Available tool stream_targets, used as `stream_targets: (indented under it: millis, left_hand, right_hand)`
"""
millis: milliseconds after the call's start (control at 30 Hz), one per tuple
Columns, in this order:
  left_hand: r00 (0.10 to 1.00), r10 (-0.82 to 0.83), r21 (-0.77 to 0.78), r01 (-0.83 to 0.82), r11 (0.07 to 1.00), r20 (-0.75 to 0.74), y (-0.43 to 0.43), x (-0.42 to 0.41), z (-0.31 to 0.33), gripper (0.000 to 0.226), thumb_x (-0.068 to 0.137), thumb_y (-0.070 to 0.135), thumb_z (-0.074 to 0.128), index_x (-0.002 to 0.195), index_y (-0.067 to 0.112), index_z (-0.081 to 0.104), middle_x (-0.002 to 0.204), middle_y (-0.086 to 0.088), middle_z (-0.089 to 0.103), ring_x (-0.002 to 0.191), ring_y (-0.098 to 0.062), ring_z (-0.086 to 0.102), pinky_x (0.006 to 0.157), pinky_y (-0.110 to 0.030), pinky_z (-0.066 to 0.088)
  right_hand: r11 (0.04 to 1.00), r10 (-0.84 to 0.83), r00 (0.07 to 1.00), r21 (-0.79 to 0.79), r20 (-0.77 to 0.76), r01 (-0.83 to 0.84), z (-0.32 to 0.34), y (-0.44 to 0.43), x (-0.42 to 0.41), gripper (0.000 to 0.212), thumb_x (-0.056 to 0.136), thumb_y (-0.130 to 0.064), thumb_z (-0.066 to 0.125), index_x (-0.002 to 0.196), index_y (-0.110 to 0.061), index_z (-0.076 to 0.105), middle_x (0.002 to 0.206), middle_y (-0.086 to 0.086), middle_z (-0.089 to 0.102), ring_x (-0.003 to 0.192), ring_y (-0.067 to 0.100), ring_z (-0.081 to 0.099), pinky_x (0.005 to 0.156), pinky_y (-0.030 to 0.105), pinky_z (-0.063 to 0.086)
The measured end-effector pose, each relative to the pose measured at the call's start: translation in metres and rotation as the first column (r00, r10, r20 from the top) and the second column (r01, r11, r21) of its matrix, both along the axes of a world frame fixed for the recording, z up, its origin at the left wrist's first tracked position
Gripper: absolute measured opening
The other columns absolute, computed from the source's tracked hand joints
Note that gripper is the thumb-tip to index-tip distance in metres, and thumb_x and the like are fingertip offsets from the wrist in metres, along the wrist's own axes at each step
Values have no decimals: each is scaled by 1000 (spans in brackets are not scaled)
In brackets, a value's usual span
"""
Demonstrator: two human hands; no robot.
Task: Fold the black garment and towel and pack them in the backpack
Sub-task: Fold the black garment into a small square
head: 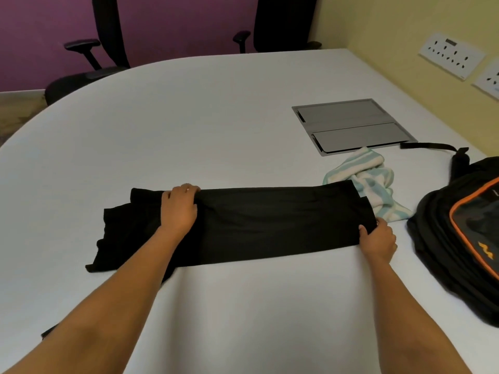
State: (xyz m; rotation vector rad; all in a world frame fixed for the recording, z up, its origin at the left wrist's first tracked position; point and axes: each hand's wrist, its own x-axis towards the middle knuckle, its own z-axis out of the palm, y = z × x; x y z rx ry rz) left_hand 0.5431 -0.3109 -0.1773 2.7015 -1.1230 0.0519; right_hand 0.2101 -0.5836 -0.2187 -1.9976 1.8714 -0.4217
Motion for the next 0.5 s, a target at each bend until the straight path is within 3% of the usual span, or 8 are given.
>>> stream_targets:
  millis: [100, 167, 267, 333, 367, 433, 500]
  left_hand:
    - [991, -106, -115, 115, 987, 83, -1, -38, -15, 30, 86, 13, 60, 116, 17, 64, 124, -4, 62, 116, -22, 57, 105, -40, 34]
    - [990, -125, -113, 131, 985, 59, 6, -64, -34, 29, 91, 20, 56, 119, 17, 64, 129, -6, 60, 122, -23, 55, 109, -41, 32]
    - [992, -56, 128, 71, 989, -115, 21, -88, -59, 48, 102, 35, 29, 147, 19, 31, 155, -3, 28, 144, -19, 24, 117, -38, 14]
    - [991, -40, 255, 71, 964, -124, 28, -92, -66, 53, 102, 40, 15, 151, 22, 8, 160, 1, 6, 148, -16, 4, 119, -36, 2]
    - [992, -49, 273, 79, 959, -115, 29, -92, -65, 53, 102, 41, 13, 151, 23, 5, 160, 2, 4, 148, -16, 1, 119, -36, 1]
    - [995, -53, 244, 72, 967, -82, 30, -90, -59, 51, 103, 37, 21, 151, 21, 15, 159, 0, 12, 148, -16, 7, 119, -36, 3]
    - [1000, -4, 145, 8, 989, -28, 35, -85, -50, 44, 100, 29, 38, 143, 17, 41, 152, -5, 34, 143, -21, 27, 117, -40, 17]
  right_hand:
    - [999, -19, 994, -32, 105, 22, -7, 0, -12, 41, 95, -20, 54, 129, 2, 48, 122, 27, 53, 115, 42, 49, 99, 47, 38]
    - [998, -23, 987, -62, 162, 33, -9, 0, -17, 38, 96, -20, 52, 126, 3, 53, 118, 27, 56, 110, 42, 52, 97, 46, 40]
    - [993, -17, 992, -114, 127, 32, -8, 0, -23, 34, 98, -21, 48, 120, 2, 59, 108, 29, 60, 101, 44, 55, 91, 44, 40]
    - [995, 0, 1000, -101, -3, 0, -6, -2, -28, 32, 98, -20, 46, 118, 2, 60, 104, 29, 61, 99, 44, 55, 87, 42, 39]
    - [996, 8, 998, -86, -59, -13, -5, -2, -29, 31, 98, -18, 47, 120, 1, 59, 105, 29, 60, 100, 44, 54, 88, 42, 38]
    - [996, 22, 995, -83, -97, -30, -2, 1, -27, 33, 96, -12, 49, 126, -1, 54, 114, 29, 56, 107, 44, 49, 92, 45, 37]
    - [989, 53, 994, -133, -92, -65, 2, 8, -21, 38, 93, -7, 51, 131, -2, 50, 120, 27, 52, 112, 43, 45, 95, 47, 35]
